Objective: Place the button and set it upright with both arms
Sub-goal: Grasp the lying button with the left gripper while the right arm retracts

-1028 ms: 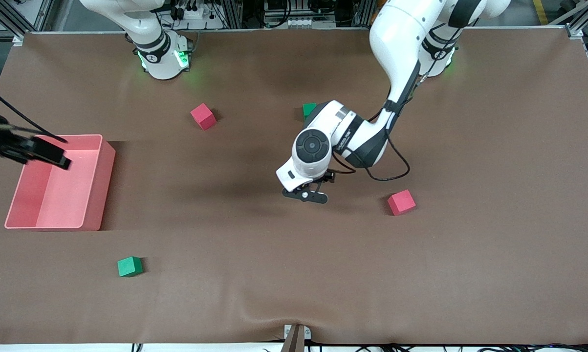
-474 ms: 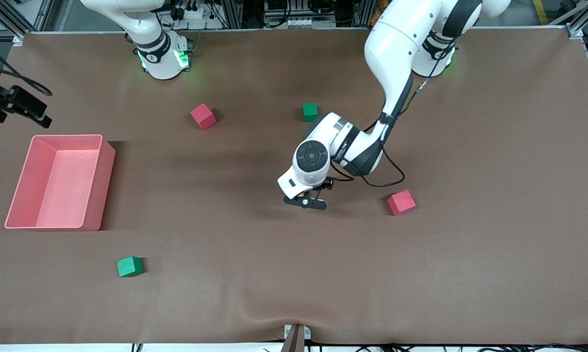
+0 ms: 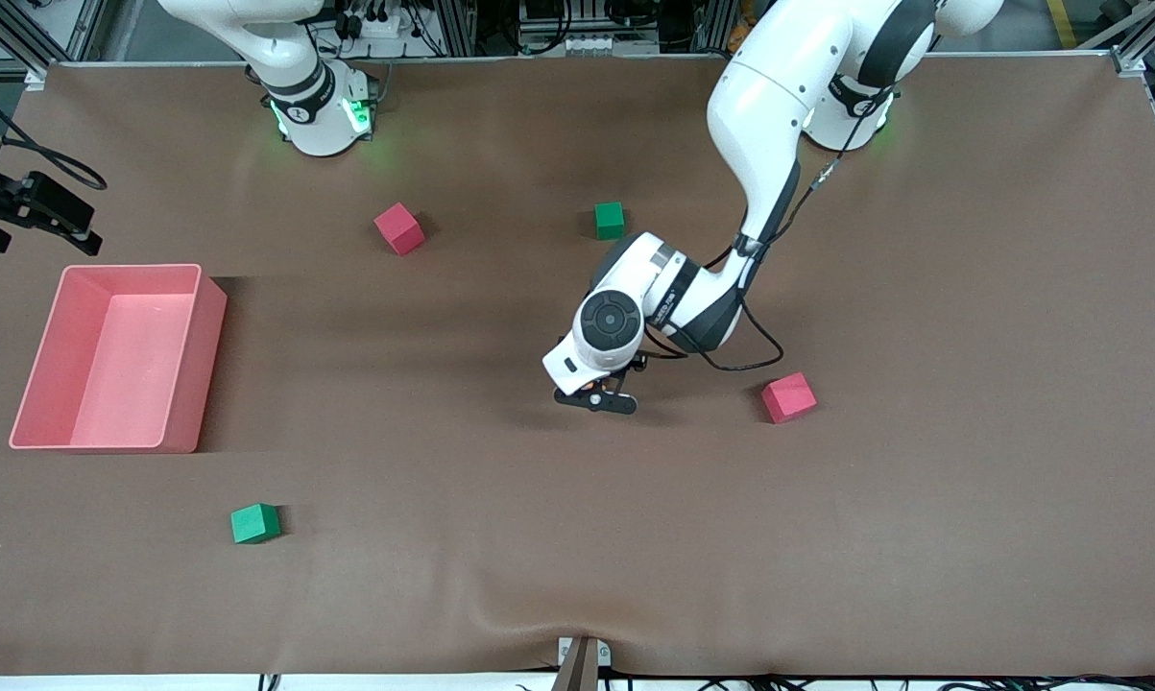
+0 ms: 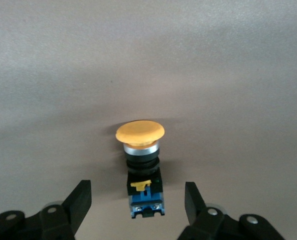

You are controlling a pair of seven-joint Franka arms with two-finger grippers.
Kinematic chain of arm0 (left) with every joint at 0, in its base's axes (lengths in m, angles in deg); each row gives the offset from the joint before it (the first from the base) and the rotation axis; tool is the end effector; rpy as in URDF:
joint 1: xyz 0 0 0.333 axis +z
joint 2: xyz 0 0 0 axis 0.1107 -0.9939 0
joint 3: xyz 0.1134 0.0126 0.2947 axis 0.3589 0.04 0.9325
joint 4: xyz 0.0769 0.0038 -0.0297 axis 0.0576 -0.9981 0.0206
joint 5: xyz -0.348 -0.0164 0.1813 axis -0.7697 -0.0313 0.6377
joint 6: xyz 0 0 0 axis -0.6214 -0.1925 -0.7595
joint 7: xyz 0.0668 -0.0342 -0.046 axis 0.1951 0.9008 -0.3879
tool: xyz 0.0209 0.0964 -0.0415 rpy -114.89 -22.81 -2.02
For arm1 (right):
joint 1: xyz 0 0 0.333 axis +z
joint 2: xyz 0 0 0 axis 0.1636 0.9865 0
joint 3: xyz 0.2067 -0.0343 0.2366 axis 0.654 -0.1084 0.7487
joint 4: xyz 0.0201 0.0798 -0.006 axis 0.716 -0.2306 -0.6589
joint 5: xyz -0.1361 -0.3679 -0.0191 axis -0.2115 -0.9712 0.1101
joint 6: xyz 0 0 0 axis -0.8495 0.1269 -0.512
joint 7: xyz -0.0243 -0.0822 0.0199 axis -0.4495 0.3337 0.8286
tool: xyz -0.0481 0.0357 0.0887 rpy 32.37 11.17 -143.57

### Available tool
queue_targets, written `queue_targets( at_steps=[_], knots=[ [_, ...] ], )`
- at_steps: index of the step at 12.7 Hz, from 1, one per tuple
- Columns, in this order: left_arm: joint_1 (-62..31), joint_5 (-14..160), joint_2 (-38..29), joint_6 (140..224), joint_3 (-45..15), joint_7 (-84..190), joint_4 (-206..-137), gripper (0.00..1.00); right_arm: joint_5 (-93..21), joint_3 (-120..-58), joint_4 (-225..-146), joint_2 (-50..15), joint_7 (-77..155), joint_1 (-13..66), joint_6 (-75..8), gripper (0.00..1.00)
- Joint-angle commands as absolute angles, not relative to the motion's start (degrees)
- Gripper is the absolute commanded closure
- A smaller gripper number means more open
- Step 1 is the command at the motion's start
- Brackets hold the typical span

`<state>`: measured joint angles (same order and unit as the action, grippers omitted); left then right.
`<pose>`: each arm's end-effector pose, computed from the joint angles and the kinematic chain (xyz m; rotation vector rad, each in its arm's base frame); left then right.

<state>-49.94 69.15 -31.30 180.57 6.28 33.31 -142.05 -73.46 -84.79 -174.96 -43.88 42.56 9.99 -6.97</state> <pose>0.5489 -0.5001 0.2041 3.0600 -0.2476 -0.2882 0.5402 -0.0072 0.6637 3.1233 0.0255 0.0983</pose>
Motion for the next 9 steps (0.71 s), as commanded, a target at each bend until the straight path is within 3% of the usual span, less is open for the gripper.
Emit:
queue_targets(
  at_steps=[1,9],
  knots=[
    [-49.9,67.8,-32.8,180.5,6.3,33.3,-140.1,0.27,-74.3,-83.9,-173.5,-43.1,39.5,8.7,-6.5,0.0],
    [-50.0,66.8,-33.0,180.2,6.5,33.2,-140.2,0.41,-73.8,-83.9,-173.5,-43.1,39.6,8.6,-6.2,0.0]
  ],
)
